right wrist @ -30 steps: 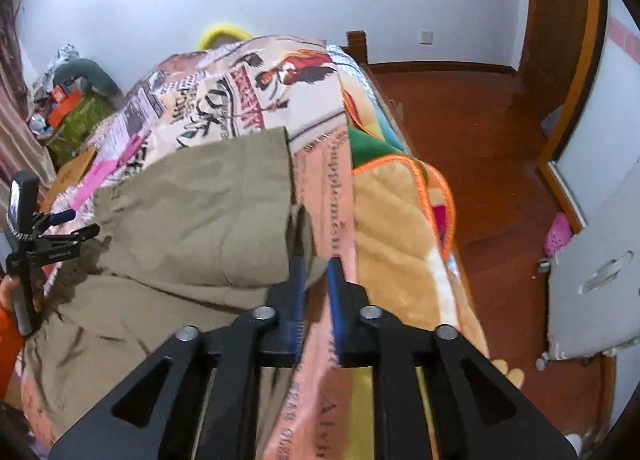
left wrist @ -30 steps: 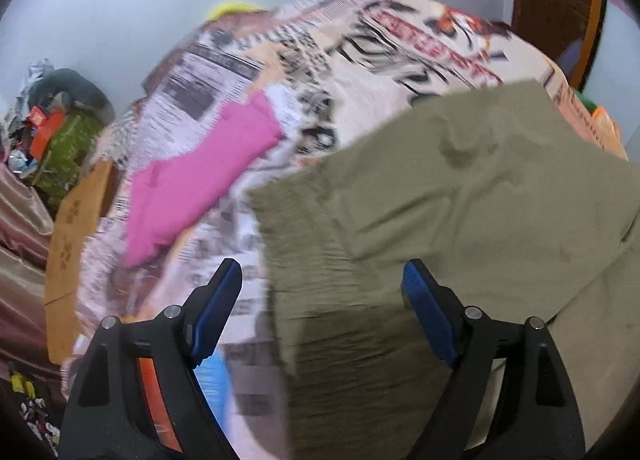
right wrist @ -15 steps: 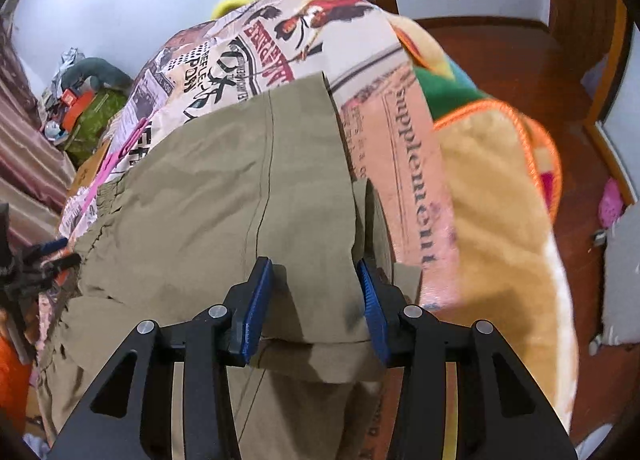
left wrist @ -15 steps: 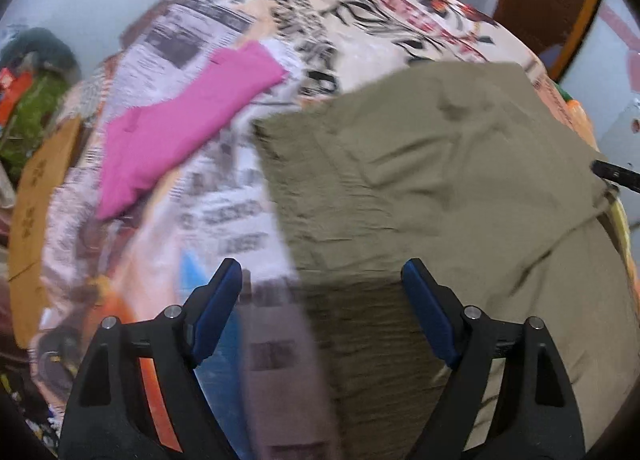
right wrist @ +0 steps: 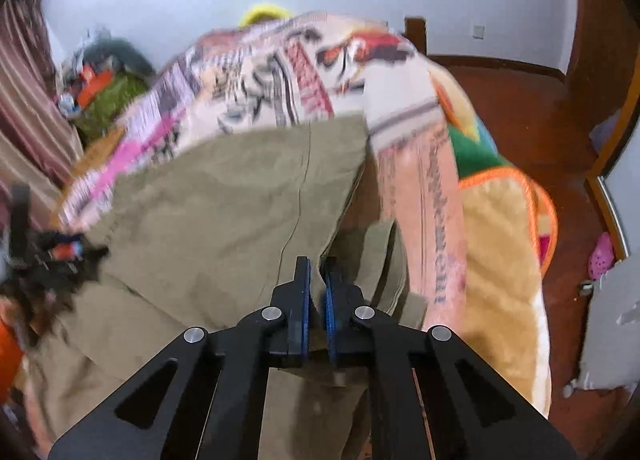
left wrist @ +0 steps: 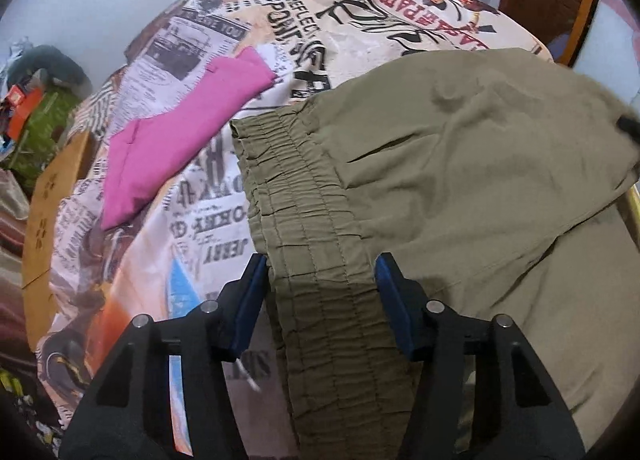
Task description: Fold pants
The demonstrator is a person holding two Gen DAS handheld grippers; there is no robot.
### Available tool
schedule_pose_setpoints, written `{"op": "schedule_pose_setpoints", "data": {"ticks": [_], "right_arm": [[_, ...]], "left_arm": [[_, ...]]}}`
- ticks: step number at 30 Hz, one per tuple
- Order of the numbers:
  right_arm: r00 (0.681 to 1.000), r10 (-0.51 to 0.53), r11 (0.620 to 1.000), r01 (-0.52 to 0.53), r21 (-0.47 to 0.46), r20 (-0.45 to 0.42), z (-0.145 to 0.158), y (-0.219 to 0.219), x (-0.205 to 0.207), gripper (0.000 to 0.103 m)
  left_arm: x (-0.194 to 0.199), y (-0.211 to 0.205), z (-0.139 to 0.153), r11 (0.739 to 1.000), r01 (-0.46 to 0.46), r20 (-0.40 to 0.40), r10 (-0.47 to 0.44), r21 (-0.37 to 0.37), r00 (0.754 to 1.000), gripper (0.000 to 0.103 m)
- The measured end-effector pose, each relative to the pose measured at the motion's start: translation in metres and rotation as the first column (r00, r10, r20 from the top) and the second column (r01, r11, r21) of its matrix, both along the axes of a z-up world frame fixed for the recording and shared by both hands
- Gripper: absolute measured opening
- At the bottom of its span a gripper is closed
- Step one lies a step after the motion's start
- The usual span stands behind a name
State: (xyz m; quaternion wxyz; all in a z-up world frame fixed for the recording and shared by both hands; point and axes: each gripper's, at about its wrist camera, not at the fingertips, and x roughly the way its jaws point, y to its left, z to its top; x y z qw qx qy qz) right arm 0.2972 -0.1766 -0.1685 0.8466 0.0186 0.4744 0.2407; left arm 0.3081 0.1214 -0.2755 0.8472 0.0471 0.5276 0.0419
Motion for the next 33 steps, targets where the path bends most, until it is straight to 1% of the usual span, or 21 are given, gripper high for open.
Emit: {"op": "schedule_pose_setpoints", "data": {"ticks": [2,4,8,12,14,15,16,17,21,24,26,28,31,33], "right_arm": [[1.000,-0.005,1.000,0.005,0.018,0.017,0.011,-0.001,0.004,0.005],[1.000,-0.004,1.000,0.004,0.002,0.030,0.016,0.002,0.009,0.005],[1.000,0.007,0.995,-0.006,-0.099,0.007,-0.003,0.012,0.017,0.005],[0.999,-0.005,0.988,-0.002,-0.153,-0.050,-0.023,0.008,0.018,0.005],[0.996,-0.019,0.984,0.002,-0.176,-0.091,-0.026,0.004,0.021,0.009],[0.995,-0.031,0.982,0.013,-0.189,-0.097,-0.025,0.001,0.022,0.010],[0.995,-0.045,0.980,0.026,-0.199,-0.092,-0.022,-0.002,0.023,0.015],[0.995,-0.060,0.978,0.042,-0.202,-0.082,-0.018,-0.007,0.023,0.015],[0.995,-0.085,0.985,0.075,-0.153,-0.059,0.004,-0.020,0.025,0.022],[0.997,-0.074,0.989,0.071,-0.131,-0.020,0.020,-0.018,0.029,0.029],[0.998,-0.068,0.991,0.068,-0.119,0.001,0.027,-0.012,0.035,0.037],[0.998,-0.063,0.993,0.065,-0.095,0.019,0.032,-0.004,0.044,0.041],[0.998,-0.063,0.996,0.064,-0.067,0.012,0.029,0.006,0.059,0.050],[0.998,-0.063,0.997,0.063,-0.043,-0.009,0.020,0.015,0.074,0.051]], "left_arm": [[-0.002,0.004,0.000,1.000,-0.007,0.002,0.007,-0.003,1.000,0.057],[-0.003,0.006,0.001,1.000,-0.015,0.006,0.015,-0.005,1.000,0.057],[-0.006,0.007,0.001,1.000,-0.009,0.015,0.009,-0.003,1.000,0.058],[-0.006,0.010,0.001,1.000,0.006,0.019,-0.006,-0.022,1.000,0.061],[-0.006,0.012,0.004,0.999,0.010,0.010,-0.009,-0.034,1.000,0.062],[-0.007,0.012,0.006,0.999,0.012,0.008,-0.011,-0.038,1.000,0.063],[-0.007,0.013,0.010,0.999,0.014,0.011,-0.014,-0.042,1.000,0.064],[-0.008,0.014,0.013,0.999,0.011,0.014,-0.011,-0.043,1.000,0.065],[-0.006,0.021,0.031,1.000,-0.004,0.056,0.005,-0.015,0.998,0.065],[0.005,0.033,0.046,1.000,-0.031,0.089,0.031,-0.004,0.996,0.065],[0.016,0.043,0.053,0.998,-0.057,0.105,0.057,-0.007,0.993,0.066],[0.026,0.051,0.055,0.997,-0.070,0.108,0.073,-0.025,0.991,0.067],[0.044,0.063,0.049,0.994,-0.094,0.096,0.099,-0.048,0.990,0.067],[0.057,0.069,0.040,0.992,-0.104,0.074,0.109,-0.073,0.991,0.067]]}}
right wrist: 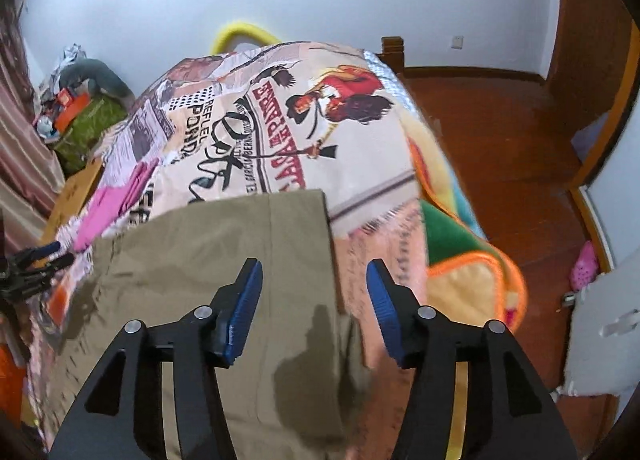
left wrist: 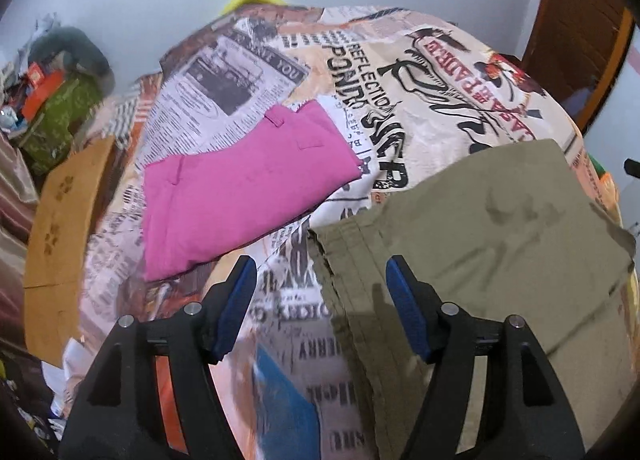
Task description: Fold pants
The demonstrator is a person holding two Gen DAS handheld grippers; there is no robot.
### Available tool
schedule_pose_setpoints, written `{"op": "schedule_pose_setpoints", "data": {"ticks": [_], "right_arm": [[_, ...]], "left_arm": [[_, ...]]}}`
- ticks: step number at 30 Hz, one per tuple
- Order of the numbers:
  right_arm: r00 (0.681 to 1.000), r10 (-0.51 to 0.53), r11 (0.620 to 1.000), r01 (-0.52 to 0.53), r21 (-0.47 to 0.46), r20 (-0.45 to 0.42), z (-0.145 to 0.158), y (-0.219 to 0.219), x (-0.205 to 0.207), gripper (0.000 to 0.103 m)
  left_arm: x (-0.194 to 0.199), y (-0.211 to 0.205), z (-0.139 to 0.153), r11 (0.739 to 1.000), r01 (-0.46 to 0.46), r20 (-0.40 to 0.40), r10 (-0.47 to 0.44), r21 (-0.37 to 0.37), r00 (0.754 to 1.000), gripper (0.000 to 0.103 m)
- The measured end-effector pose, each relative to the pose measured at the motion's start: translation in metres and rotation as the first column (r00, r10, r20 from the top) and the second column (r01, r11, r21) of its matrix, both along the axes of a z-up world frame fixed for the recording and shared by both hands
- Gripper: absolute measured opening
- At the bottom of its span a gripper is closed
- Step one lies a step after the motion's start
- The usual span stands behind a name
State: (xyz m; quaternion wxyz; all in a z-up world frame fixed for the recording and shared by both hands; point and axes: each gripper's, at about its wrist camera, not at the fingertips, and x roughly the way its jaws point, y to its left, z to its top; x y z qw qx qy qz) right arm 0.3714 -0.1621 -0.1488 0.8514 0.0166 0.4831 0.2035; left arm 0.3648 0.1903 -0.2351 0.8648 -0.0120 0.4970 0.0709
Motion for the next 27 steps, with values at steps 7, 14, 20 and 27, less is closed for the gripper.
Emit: {"op": "schedule_pose_setpoints", "data": {"ticks": [7,14,20,27], "right_arm": [[0.998,0.032,0.999,-0.035,-0.040,-0.057,-0.036,0.026,0.036,0.051],[0.994,0.093,0.991,-0.099,-0.091,-0.064,-0.059,0.047,0.068,0.051],[0.986,0.134,0.990,-0.137,-0.026,-0.100,-0.077,0.057,0.088,0.051],[0.987,0.144,0.988,-0.148,-0.040,-0.076,-0.086,0.065,0.084,0.042]], "left_arm": [[0.034,0.010,-0.034,0.998,-0.020,-0.060,0.017,-0.056,0.998,0.067],[0.039,0.017,-0.052,0.995,-0.002,-0.091,-0.007,-0.100,0.996,0.069],[0.039,0.019,-0.051,0.991,-0.006,-0.080,-0.004,-0.133,0.997,0.069],[0.039,0.015,-0.051,0.994,-0.019,-0.063,0.012,-0.104,0.998,0.062]]}}
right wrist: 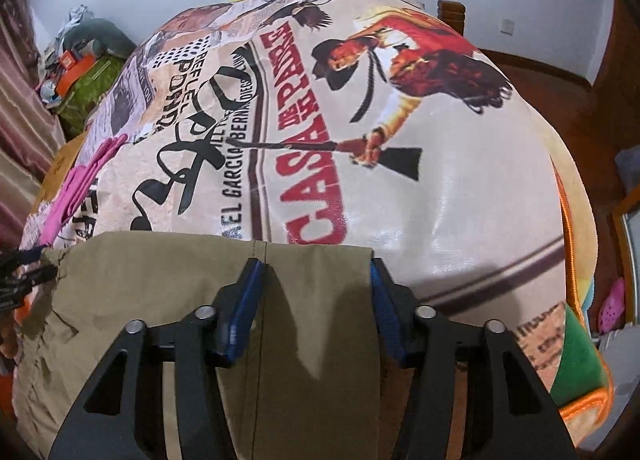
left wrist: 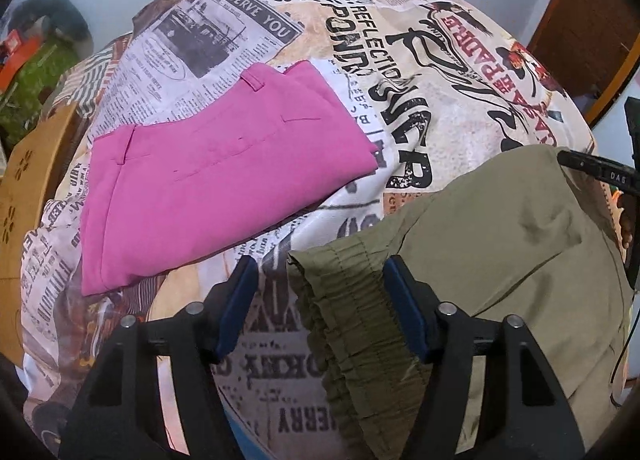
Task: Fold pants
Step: 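Grasp the waistband with the left tool while the right tool grasps the leg edge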
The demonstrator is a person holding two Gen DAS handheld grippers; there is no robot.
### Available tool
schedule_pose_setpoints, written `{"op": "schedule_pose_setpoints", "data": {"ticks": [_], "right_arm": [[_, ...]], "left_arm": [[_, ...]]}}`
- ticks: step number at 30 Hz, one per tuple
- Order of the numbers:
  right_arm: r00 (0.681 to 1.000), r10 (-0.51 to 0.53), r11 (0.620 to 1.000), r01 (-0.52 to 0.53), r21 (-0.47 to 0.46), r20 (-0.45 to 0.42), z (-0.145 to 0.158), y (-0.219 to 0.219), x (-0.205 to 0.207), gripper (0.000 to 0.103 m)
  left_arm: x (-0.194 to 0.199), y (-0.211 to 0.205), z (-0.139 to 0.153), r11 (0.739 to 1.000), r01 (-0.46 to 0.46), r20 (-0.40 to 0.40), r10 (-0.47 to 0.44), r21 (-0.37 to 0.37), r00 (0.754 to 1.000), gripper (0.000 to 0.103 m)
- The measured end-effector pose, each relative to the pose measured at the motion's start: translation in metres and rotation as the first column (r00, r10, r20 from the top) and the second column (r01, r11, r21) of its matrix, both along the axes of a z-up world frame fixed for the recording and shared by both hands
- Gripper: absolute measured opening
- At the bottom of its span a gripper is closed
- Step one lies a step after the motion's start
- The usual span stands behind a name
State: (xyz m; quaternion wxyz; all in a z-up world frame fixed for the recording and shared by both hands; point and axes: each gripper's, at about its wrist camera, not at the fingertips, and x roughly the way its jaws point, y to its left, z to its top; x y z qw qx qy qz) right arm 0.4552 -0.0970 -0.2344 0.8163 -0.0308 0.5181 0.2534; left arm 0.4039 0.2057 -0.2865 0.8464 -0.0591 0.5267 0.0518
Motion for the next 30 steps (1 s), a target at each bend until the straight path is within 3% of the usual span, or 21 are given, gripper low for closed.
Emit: {"op": "schedule_pose_setpoints", "data": {"ticks": [2,7,9,11,13,15,17,22,27,28,30], "right_arm": [[1.000,-0.012,1.000,0.012,-0.018,0.007,-0.001,0.000,0.001,0.029],[0.999,-0.039,0.999,0.040,-0.030,0.024,-0.003,-0.002,-0.001,0.012],[0.999,-0.035,0.999,0.036,-0.027,0.032,-0.002,-0.005,-0.002,0.012],[0.999,-0.034,0.999,0.036,-0.029,0.042,-0.001,-0.005,-0.005,0.010],[0.998,-0.032,0.999,0.034,-0.032,0.048,-0.001,-0.005,-0.006,0.010],[0.998,-0.034,0.999,0.036,-0.033,0.053,-0.001,-0.005,-0.007,0.009],[0.998,-0.035,0.999,0.037,-0.033,0.059,0.000,-0.006,-0.007,0.007],[0.996,-0.027,0.999,0.030,-0.039,0.087,0.007,-0.006,-0.009,0.005],[0.993,-0.019,0.998,0.025,-0.054,0.114,0.015,-0.004,-0.013,0.004],[0.992,-0.019,0.998,0.026,-0.055,0.125,0.018,-0.005,-0.014,0.004],[0.989,-0.022,0.998,0.030,-0.055,0.145,0.025,-0.006,-0.016,0.004]], "left_arm": [[-0.002,0.001,0.001,1.000,-0.023,0.009,0.023,-0.005,1.000,0.056],[-0.010,-0.007,0.005,0.999,-0.043,0.020,0.042,0.027,0.999,0.043],[-0.013,-0.010,0.006,0.999,-0.031,0.019,0.030,0.027,0.999,0.033],[-0.014,-0.011,0.004,1.000,-0.016,-0.003,0.016,-0.011,1.000,0.032],[-0.012,-0.013,0.000,1.000,-0.005,-0.014,0.005,0.001,1.000,0.032],[-0.008,-0.011,-0.003,1.000,-0.008,-0.015,0.008,-0.006,1.000,0.034],[-0.004,-0.007,-0.004,1.000,-0.017,-0.010,0.017,-0.013,1.000,0.047],[0.005,0.002,-0.008,0.996,-0.032,-0.012,0.031,-0.087,0.999,0.047],[0.002,-0.008,-0.004,1.000,-0.017,0.010,0.017,-0.011,1.000,0.039],[0.001,-0.008,-0.002,1.000,-0.020,0.018,0.020,0.005,1.000,0.029],[-0.001,-0.009,0.005,0.999,-0.021,0.032,0.020,0.031,0.999,0.022]]}}
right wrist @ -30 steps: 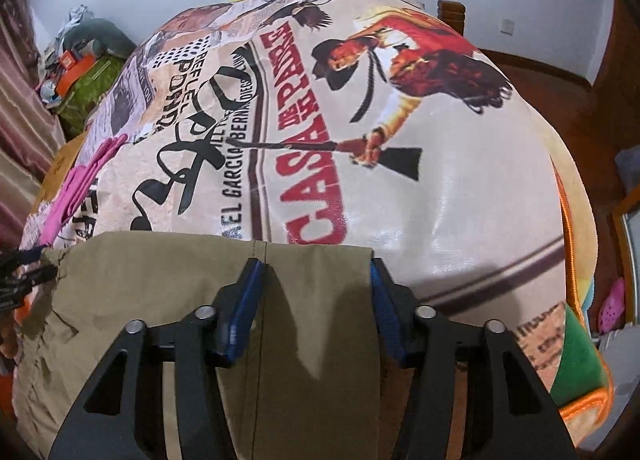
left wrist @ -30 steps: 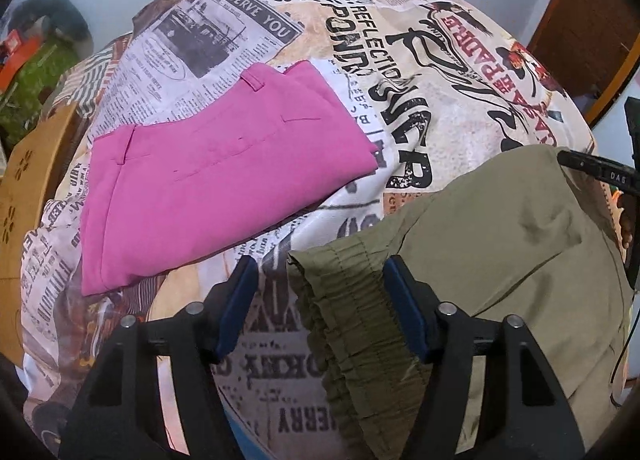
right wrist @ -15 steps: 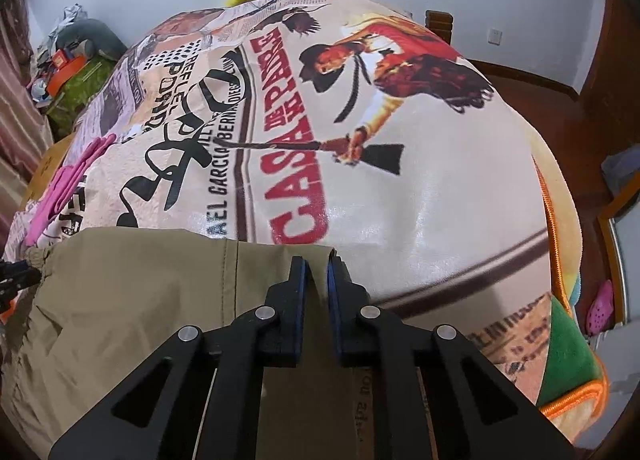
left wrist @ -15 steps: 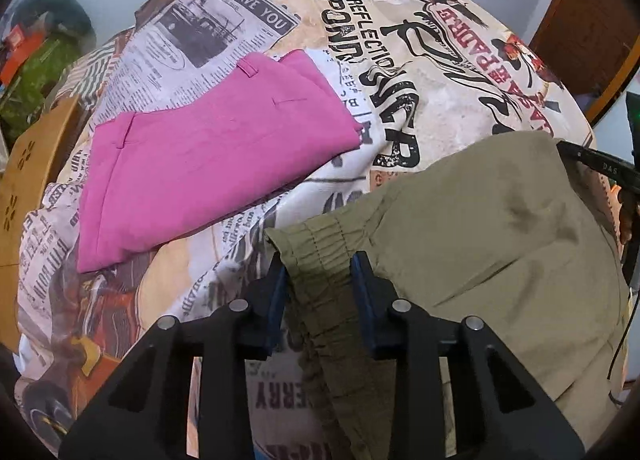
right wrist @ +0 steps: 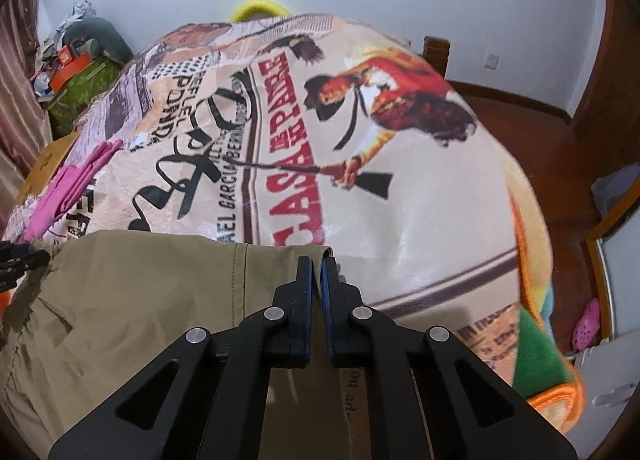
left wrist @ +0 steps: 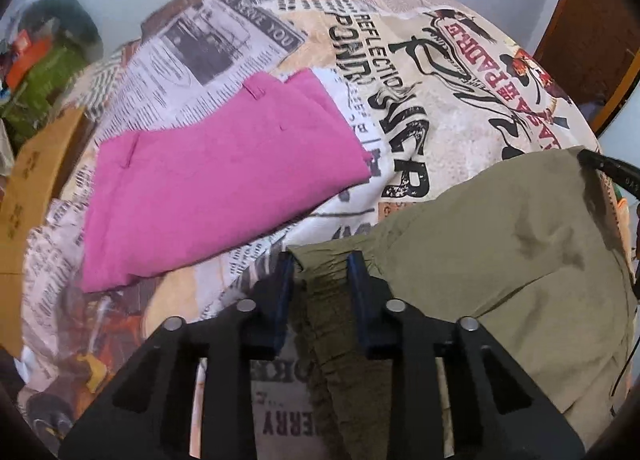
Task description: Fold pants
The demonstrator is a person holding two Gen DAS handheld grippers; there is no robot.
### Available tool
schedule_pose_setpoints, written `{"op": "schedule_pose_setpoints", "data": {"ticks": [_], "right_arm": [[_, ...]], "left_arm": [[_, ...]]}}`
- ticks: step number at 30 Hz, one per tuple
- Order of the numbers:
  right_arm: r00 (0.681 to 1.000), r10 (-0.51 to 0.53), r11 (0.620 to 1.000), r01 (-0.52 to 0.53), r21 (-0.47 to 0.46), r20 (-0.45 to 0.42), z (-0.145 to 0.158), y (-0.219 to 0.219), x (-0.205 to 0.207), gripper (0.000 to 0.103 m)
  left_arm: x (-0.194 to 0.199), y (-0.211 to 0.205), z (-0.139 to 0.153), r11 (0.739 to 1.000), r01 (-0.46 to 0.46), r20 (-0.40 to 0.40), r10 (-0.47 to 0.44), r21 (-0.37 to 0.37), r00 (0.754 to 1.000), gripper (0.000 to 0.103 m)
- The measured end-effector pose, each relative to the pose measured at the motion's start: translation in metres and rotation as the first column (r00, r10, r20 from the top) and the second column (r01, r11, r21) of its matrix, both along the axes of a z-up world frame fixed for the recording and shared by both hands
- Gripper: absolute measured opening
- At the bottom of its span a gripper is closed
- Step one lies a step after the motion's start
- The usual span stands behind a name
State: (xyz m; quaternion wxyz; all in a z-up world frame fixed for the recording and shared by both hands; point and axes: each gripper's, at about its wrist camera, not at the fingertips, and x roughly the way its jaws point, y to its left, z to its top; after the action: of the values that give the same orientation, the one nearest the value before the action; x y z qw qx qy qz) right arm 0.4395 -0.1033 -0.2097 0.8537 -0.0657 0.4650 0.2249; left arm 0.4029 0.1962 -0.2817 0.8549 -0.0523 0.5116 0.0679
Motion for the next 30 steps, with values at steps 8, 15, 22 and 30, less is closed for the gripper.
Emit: {"op": "schedule_pose_setpoints", "data": {"ticks": [8,15,22,30], "right_arm": [[0.997,-0.012,0.999,0.010,0.035,0.079,0.040,-0.007,-0.009,0.003],[0.982,-0.037,0.995,0.020,0.093,0.188,0.100,-0.013,-0.024,0.002],[0.964,-0.052,0.988,0.012,0.154,0.261,0.146,-0.020,-0.049,0.002],[0.960,-0.033,0.985,-0.017,0.172,0.279,0.165,-0.026,-0.088,0.002]], "left_arm": [[-0.008,-0.001,0.049,0.999,0.007,0.102,-0.011,0.041,0.995,0.001],[-0.020,-0.009,0.105,0.996,-0.006,0.196,-0.011,0.084,0.980,0.001],[-0.047,-0.023,0.155,0.991,0.016,0.284,-0.054,0.134,0.957,0.001],[-0.083,-0.042,0.177,0.985,0.040,0.304,-0.090,0.167,0.949,0.001]]}}
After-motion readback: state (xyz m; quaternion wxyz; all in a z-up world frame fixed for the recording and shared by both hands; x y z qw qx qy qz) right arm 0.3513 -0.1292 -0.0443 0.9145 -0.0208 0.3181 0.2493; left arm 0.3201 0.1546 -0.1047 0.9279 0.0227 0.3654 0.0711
